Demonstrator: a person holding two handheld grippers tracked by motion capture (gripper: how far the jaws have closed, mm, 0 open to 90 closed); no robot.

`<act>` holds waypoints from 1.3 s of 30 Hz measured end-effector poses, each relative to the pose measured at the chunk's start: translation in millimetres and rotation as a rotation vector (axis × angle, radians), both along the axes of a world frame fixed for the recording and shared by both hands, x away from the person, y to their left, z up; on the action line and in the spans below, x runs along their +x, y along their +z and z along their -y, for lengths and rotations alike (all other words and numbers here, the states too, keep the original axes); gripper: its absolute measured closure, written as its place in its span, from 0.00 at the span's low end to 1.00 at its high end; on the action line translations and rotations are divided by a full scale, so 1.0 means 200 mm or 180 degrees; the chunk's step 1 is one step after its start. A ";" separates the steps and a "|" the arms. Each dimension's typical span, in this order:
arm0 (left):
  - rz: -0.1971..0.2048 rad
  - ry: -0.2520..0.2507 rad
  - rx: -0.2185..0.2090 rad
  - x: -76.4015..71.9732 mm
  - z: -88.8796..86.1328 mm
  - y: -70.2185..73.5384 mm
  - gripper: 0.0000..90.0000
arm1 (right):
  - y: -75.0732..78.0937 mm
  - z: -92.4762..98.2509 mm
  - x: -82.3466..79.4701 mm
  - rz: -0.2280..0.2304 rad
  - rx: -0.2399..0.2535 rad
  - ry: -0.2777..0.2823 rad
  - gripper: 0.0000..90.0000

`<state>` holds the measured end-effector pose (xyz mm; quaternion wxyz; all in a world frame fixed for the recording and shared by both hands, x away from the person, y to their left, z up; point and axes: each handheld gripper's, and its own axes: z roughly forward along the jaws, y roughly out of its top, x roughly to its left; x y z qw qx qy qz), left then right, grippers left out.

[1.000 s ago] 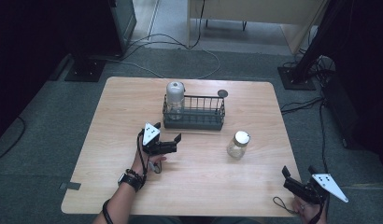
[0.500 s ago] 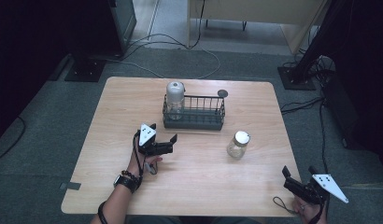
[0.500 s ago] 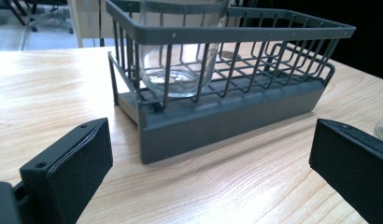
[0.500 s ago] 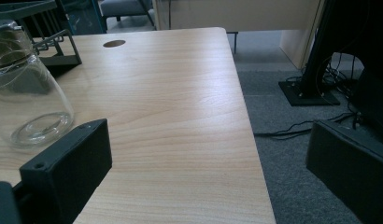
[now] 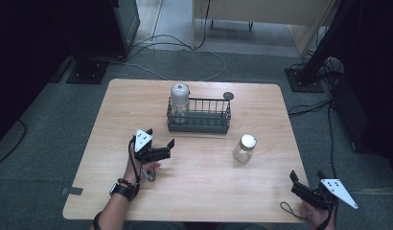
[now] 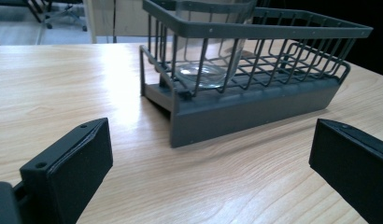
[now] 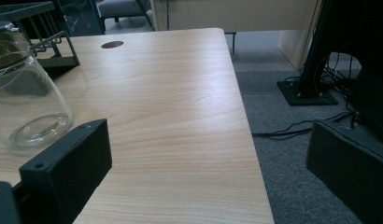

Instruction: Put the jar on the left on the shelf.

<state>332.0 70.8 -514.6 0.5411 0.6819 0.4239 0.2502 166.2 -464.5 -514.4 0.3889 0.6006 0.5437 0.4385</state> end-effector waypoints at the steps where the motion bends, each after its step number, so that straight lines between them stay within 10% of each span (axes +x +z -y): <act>1: 0.0000 0.0000 0.0000 0.00 0.00 0.00 0.00 | 0.00 0.00 0.00 0.0000 0.0000 0.0000 0.00; 39: 0.0010 0.0222 0.0080 -0.10 -0.16 0.00 0.00 | 0.00 0.00 0.01 -0.0043 -0.0016 -0.0033 0.00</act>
